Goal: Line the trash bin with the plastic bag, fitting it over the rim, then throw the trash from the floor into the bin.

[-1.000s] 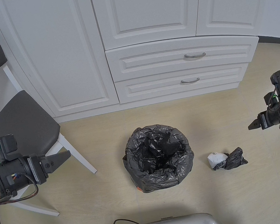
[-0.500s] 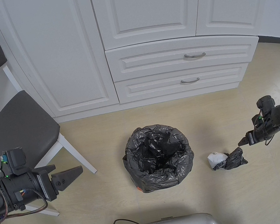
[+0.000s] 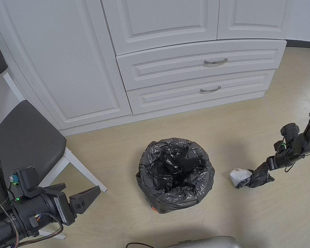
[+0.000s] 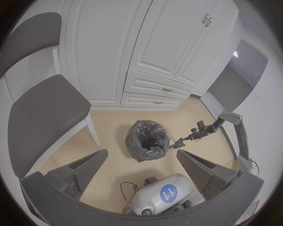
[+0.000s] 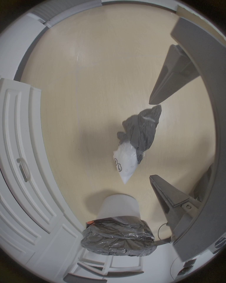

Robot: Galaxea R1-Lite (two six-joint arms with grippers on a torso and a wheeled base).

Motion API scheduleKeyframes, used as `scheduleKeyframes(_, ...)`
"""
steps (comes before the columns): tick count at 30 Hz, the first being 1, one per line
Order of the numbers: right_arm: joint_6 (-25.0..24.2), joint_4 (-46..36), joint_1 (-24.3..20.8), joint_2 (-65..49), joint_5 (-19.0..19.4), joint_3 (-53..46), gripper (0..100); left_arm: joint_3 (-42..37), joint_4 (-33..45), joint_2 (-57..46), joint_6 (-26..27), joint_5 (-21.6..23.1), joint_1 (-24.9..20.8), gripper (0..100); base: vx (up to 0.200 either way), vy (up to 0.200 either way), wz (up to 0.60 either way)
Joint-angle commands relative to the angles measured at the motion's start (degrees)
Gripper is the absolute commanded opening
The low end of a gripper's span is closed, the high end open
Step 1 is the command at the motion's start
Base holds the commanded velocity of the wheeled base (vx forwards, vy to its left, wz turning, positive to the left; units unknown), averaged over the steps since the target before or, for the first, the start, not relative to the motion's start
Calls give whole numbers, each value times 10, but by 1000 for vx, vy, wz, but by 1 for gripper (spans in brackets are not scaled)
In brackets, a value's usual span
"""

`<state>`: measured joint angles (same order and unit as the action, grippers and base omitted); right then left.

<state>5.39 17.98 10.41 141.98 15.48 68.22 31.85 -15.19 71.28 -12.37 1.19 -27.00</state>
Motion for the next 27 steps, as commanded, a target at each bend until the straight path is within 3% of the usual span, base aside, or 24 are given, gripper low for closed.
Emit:
scheduleKeyframes(1, -24, -22, -2, 37, 35, 53, 100, 1, -1, -4, 2, -3, -11, 100, 0, 0, 0)
scheduleKeyframes(9, -93, -175, -22, 108, 44, 271, 100, 4, 0, -21, 2, -3, -19, 100, 0, 0, 0)
scheduleKeyframes(12, -88, -182, -26, 145, 33, 311, 100, 4, 0, -21, 2, -3, -19, 100, 0, 0, 0)
scheduleKeyframes(13, -86, -182, -26, 176, 3, 350, 100, 3, 0, -19, 2, -3, -23, 100, 0, 0, 0)
scheduleKeyframes(16, -71, -182, -26, 198, -30, 378, 100, 3, 0, -16, 2, -3, -28, 100, 0, 0, 0)
scheduleKeyframes(27, -70, -187, -36, 244, -35, 438, 100, 4, 0, -20, 2, -3, -28, 100, 0, 0, 0)
